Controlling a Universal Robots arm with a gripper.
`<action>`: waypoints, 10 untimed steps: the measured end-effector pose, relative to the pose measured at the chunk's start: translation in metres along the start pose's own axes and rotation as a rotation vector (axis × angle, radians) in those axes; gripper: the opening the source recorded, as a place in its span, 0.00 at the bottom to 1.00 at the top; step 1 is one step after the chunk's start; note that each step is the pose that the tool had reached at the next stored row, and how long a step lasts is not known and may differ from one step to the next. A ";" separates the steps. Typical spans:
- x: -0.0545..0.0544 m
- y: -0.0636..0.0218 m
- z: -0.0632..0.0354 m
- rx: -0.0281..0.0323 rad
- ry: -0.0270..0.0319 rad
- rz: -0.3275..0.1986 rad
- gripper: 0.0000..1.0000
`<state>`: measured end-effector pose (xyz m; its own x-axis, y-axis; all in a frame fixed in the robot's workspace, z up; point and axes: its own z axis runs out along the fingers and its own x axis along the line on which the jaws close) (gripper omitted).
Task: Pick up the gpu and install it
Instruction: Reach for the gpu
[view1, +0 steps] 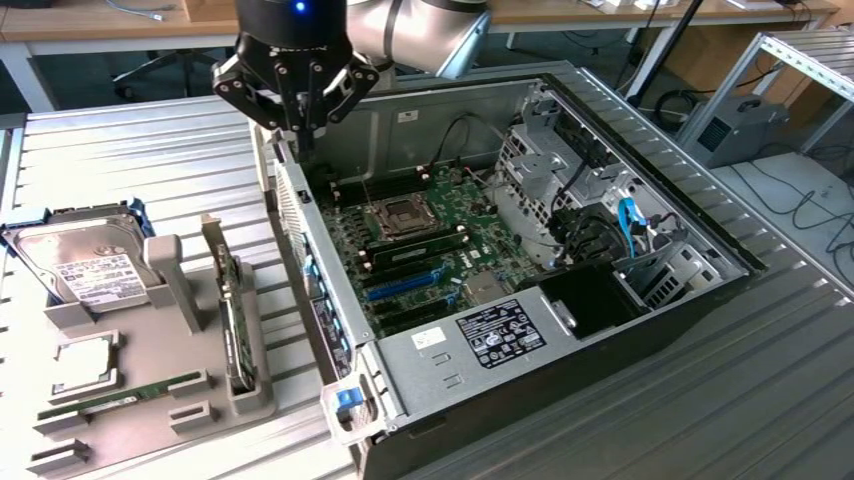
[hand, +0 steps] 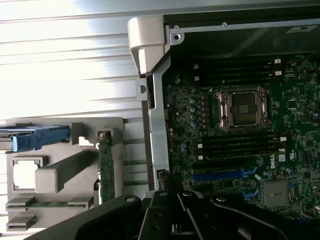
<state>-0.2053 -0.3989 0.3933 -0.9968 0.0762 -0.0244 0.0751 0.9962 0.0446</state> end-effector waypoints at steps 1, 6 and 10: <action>0.000 0.0000 0.0000 0.0000 0.0000 0.000 0.11; 0.002 -0.0001 0.0000 -0.0001 0.0000 0.000 0.11; 0.003 -0.0002 -0.0001 0.0000 0.0000 0.000 0.11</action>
<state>-0.2085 -0.3989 0.3933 -0.9968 0.0762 -0.0244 0.0751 0.9962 0.0446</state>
